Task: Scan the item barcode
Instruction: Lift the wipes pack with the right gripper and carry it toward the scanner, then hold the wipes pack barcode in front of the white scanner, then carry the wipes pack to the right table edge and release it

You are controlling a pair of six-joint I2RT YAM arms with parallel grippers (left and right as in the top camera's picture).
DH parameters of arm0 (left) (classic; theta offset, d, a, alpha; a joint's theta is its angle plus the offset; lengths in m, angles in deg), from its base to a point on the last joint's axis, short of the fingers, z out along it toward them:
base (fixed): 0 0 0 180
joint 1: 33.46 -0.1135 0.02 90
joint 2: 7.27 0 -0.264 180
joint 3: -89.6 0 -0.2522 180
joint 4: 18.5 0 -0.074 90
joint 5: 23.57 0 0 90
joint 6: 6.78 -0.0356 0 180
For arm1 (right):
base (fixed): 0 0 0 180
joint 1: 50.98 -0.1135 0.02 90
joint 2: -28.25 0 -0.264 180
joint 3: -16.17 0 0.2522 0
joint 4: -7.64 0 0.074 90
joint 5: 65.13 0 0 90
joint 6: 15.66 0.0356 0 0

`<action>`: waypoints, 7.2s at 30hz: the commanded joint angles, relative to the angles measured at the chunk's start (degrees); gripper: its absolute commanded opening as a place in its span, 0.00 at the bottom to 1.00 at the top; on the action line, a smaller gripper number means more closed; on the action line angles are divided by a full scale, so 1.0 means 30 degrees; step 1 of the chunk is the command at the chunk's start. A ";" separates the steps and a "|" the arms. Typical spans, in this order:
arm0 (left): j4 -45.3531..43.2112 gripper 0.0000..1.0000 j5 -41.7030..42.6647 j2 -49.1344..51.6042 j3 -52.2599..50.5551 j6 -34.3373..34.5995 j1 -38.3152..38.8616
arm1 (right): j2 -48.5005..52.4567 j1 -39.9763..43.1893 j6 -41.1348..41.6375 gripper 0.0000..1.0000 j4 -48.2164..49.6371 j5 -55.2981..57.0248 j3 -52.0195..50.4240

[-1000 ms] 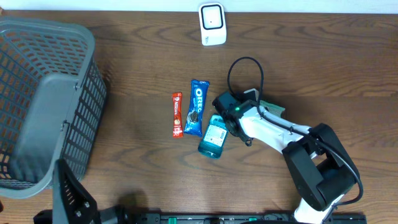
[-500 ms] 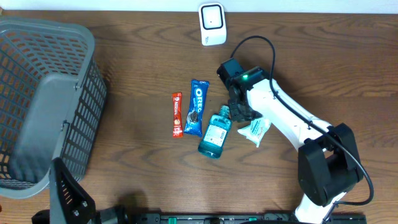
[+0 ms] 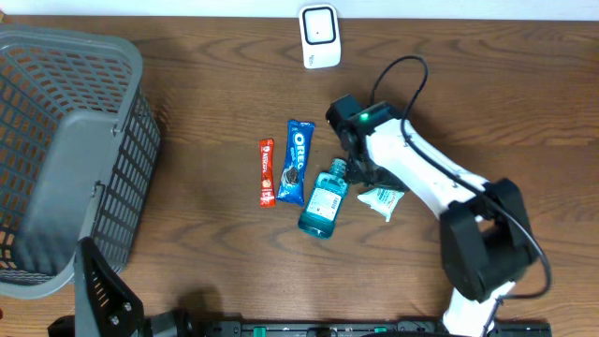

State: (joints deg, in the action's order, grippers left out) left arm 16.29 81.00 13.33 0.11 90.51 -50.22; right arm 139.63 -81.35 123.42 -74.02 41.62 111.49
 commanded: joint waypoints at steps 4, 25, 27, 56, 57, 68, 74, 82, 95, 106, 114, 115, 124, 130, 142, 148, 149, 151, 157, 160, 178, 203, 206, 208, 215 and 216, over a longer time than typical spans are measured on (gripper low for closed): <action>-0.0058 0.98 -0.0233 -0.0189 0.0022 0.0007 0.0073 | 0.2863 -0.0117 0.3949 0.73 0.0204 0.0605 -0.0153; -0.0058 0.98 -0.0233 -0.0197 0.0022 0.0007 0.0073 | 0.3577 0.0561 0.0168 0.01 -0.3920 -0.0109 0.4626; -0.0058 0.98 -0.0233 -0.0197 0.0022 0.0000 0.0073 | 0.3257 0.0561 -0.2980 0.01 -0.4014 -0.2120 0.5603; -0.0058 0.98 -0.0233 -0.0197 0.0022 0.0007 0.0073 | 0.1749 0.1508 -2.7685 0.01 -0.8196 -3.0243 0.6921; -0.0058 0.98 -0.0233 -0.0197 0.0022 0.0007 0.0073 | 0.1749 0.1501 -2.7970 0.01 -0.8189 -3.0184 0.6921; -0.0058 0.98 -0.0233 -0.0197 0.0022 0.0007 0.0073 | 0.1749 0.1304 -3.4527 0.01 -0.8284 -2.8837 0.6921; -0.0058 0.98 -0.0233 -0.0197 0.0022 0.0007 0.0073 | 0.1749 0.1268 -3.7703 0.01 -0.9777 -2.8465 0.6921; -0.0073 0.98 -0.0233 -0.0474 0.0015 0.0007 0.0073 | 0.1749 0.1217 -3.7813 0.01 -0.9872 -2.8028 0.6921; -0.3789 0.98 -0.0102 -0.6827 -0.4452 0.0182 0.0153 | 0.1749 0.1239 -3.7805 0.01 -0.9755 -2.7598 0.6921; -0.5654 0.98 0.1151 -0.6739 -0.7832 0.3534 0.0437 | 0.1749 0.1938 -2.7481 0.01 -0.4131 -2.0975 0.6929; -0.5683 0.98 0.0780 -0.6594 -0.8918 0.3534 0.0437 | 0.1749 0.1552 -1.9285 0.01 0.0692 -0.9005 0.6936; -0.5603 0.98 0.0801 -0.6535 -0.8983 0.3541 0.0437 | 0.1749 0.1486 -1.8914 0.01 0.1035 -0.7730 0.6936; -0.2885 0.98 0.1858 -0.6411 -0.9624 0.3534 0.0437 | 0.1763 0.0903 -1.7362 0.01 0.4903 0.2499 0.6929; -0.2878 0.98 0.2368 -0.6411 -1.1264 0.3541 0.0437 | 0.2200 0.0874 -1.9526 0.01 0.9180 0.4845 0.6929; -0.4736 0.98 0.4707 -0.6411 -1.5198 0.3475 0.0437 | 0.5727 0.0532 -2.9631 0.01 2.0480 0.9952 0.6936; -0.7519 0.98 0.4488 -0.6411 -1.7974 0.2973 0.0437 | 0.8014 0.0044 -3.4920 0.01 2.5573 1.1103 0.6943; -0.7854 0.98 0.3978 -0.6411 -1.8476 0.2973 0.0437 | 0.8255 0.0007 -3.5386 0.01 2.6141 1.1111 0.6943; -0.8255 0.98 0.3016 -0.6411 -1.9314 0.2973 0.0437 | 0.8670 -0.0022 -3.6283 0.01 2.7205 1.1103 0.6958; -1.0185 0.98 0.2404 -0.6411 -2.1515 0.3184 0.0437 | 0.9544 0.0430 -3.6953 0.01 2.8283 1.0928 0.7563; -1.0571 0.98 0.2404 -0.6411 -2.2127 0.3184 0.0437 | 0.9916 0.0721 -3.6960 0.01 2.8297 1.0258 0.8029; -1.0542 0.98 0.2412 -0.6411 -2.3234 0.3169 0.0437 | 1.1992 0.1078 -3.5095 0.01 2.6782 0.8808 1.0754; -1.0331 0.98 0.6339 -0.6411 -2.3299 0.2805 0.0452 | 0.7570 0.1829 -3.1132 0.01 2.2651 1.4375 1.0783; -1.0316 0.98 0.7781 -0.6411 -2.3299 0.2812 0.0459 | 0.6018 0.2186 -2.9070 0.01 2.0006 1.4753 1.0783; -1.0316 0.98 0.8174 -0.6411 -2.3299 0.2812 0.0459 | 0.5202 0.2608 -2.7664 0.01 1.8105 1.4746 1.0783; -1.0324 0.98 0.7271 -0.6411 -2.3307 0.2812 0.1770 | 0.3745 0.4692 -2.1668 0.01 1.1060 1.4724 1.0783; -1.0331 0.98 0.7191 -0.6411 -2.3314 0.2805 0.2098 | 0.3745 0.4911 -2.0983 0.01 1.0280 1.4608 1.0783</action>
State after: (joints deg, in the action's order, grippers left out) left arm -14.24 102.59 -5.86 -69.50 99.71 -46.50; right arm 150.01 -68.96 48.02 -38.57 84.39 143.99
